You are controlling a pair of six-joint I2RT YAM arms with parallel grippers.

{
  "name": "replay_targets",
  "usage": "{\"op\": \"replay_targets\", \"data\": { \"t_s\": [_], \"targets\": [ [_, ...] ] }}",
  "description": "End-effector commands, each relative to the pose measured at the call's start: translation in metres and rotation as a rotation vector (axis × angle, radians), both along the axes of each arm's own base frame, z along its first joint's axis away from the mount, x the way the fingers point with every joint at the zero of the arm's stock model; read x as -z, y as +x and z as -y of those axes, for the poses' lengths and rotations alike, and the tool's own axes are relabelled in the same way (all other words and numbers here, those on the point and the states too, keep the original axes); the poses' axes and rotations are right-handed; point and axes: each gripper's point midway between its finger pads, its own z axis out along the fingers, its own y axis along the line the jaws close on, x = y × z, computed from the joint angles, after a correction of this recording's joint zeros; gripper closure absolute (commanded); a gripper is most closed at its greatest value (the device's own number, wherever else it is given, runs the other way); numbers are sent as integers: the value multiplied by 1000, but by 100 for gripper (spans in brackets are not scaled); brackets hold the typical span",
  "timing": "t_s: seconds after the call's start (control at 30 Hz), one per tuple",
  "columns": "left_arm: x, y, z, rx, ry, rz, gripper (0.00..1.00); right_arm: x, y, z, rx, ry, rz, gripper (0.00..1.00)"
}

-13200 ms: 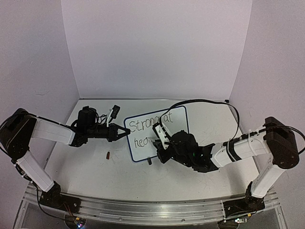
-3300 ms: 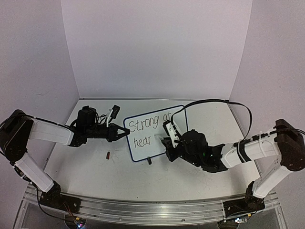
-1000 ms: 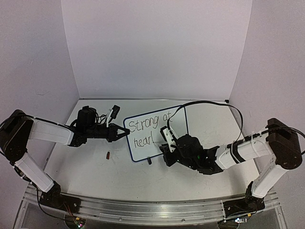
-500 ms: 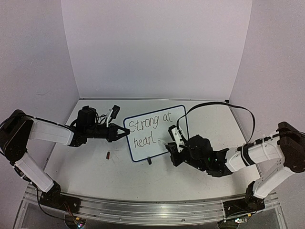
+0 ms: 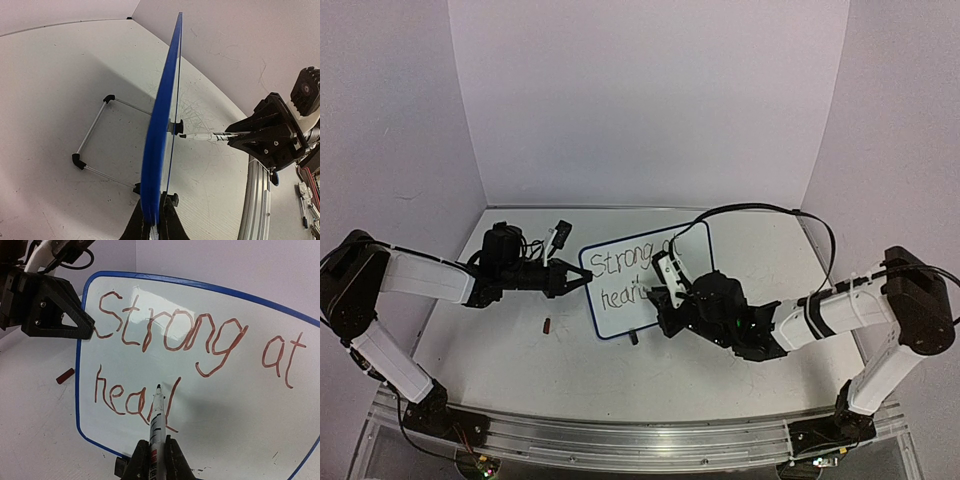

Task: Write a sentence on the whiteboard

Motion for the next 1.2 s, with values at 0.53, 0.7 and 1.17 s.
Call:
{"op": "replay_targets", "data": {
  "t_s": [0.53,0.7,1.17],
  "targets": [
    [8,17,-15,-94,80,30,100,6,19,1,84,-27,-9,100],
    [8,17,-15,-93,80,30,100,8,22,5,113,-39,-15,100],
    [11,19,-15,-98,86,24,100,-59,-5,55,111,153,107,100]
  ]
}}
